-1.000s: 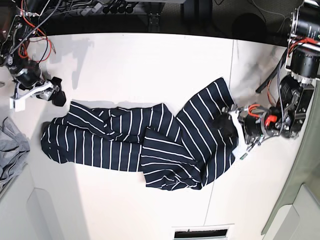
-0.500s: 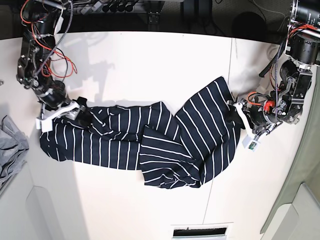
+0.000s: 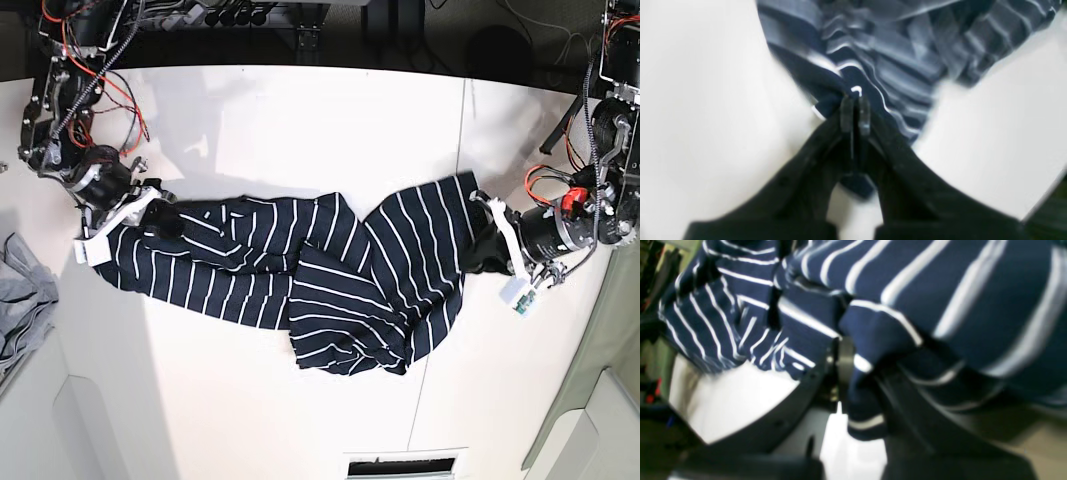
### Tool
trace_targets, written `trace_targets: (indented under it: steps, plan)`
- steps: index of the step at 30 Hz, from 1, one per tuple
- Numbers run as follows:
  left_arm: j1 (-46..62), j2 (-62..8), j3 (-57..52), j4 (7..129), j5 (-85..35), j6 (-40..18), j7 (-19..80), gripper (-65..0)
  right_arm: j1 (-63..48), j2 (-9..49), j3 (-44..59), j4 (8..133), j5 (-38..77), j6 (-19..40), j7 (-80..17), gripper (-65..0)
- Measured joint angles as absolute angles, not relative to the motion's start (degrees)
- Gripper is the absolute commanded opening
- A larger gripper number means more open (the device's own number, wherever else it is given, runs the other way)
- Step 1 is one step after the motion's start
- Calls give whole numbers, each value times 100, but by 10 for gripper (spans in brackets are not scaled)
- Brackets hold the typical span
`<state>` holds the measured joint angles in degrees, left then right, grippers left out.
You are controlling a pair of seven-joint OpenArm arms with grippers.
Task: Layout the t-shirt on the table in an organized manner, then fold the t-shirt properly
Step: 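Lower the shirt and stretch it between the grippers along the table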
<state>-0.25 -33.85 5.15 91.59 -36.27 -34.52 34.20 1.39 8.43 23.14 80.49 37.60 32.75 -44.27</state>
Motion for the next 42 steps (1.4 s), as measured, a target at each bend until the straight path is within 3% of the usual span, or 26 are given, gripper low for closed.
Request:
trace_targets:
  steps: [6,13,16,17,18,23,31,37,42]
  plan:
    - [123,-3732,-891,10739,-4246,-3218,3900,-650,-235,1339,2755,9579,4624,3304,-4709,-650]
    - [58,-3900,-1146,10591,-4427,-3245,3874,-650,200,1476,3094,9358,4158,3280,-4657,-650]
    - [62,-3822,-781,10134,-4239,-3262,3854,-650,523,1468,2917,8971,4071,3291,-4475,-318]
    - [60,-3771,-668,9957,-4049,-3245,3852,-650,585,1455,2873,8833,4025,3304,-4458,-233]
    - [60,-3715,-565,9762,-3905,-3240,3854,-650,626,1444,2836,8698,3955,3310,-4458,-197]
    - [82,-3474,-377,8923,-3754,-3229,3857,-522,508,1448,2805,8473,3857,3258,-4506,-201]
    - [307,-3485,-403,8844,-3800,-3260,3859,-491,-510,1415,2799,8468,3758,3227,-4515,-201]
    - [447,-3310,-405,8672,-3730,-3260,3844,-297,-871,1201,2759,8366,3610,3218,-4147,-201]
    - [473,-3190,-403,7918,-3527,-3153,3568,-293,-816,1164,2340,7850,3531,3218,-3826,-201]
